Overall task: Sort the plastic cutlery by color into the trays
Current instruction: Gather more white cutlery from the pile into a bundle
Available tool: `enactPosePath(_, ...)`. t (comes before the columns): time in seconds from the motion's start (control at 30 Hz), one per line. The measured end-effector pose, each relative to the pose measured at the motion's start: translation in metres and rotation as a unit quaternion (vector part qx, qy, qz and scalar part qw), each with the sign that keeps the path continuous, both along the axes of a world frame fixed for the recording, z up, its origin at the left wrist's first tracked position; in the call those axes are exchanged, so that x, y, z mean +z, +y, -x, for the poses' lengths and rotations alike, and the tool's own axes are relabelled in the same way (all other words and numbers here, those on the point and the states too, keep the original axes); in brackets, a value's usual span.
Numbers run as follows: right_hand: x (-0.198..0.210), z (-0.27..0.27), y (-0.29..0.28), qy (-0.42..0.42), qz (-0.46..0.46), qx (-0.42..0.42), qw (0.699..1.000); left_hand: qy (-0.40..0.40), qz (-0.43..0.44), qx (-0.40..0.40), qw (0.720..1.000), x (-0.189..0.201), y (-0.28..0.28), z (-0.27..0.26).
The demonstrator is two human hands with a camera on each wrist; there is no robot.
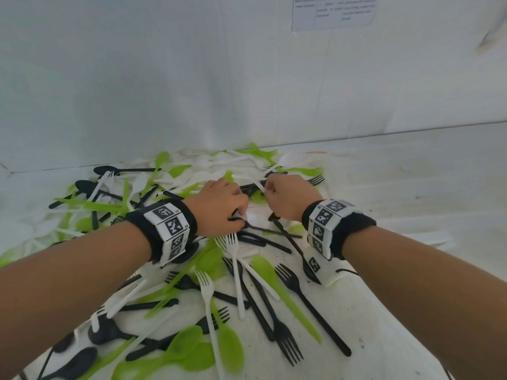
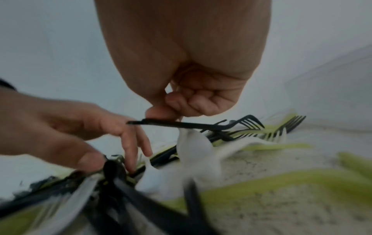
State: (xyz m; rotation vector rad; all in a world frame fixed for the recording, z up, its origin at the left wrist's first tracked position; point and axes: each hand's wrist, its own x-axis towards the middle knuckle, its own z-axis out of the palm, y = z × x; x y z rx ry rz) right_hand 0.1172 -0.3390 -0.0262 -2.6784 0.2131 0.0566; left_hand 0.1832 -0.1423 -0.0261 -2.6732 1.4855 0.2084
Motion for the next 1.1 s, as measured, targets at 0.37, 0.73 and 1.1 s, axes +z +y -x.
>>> enactPosePath(0.37, 0.043, 0.006, 0.018, -0.107, -0.515, -0.084, 0.846, 0.004, -0.047, 0.018, 0.999, -0.007, -0.017, 0.000)
enactPosePath(0.73, 0.005, 0.001, -0.014, -0.139, -0.387, -0.166, 0.896, 0.006, 0.087, 0.000, 0.996, 0.005, -0.017, 0.002)
enactPosePath(1.1, -0.016, -0.018, -0.035, -0.103, -0.321, -0.298, 0.893, 0.012, 0.092, 0.121, 0.988, 0.006, -0.044, -0.039)
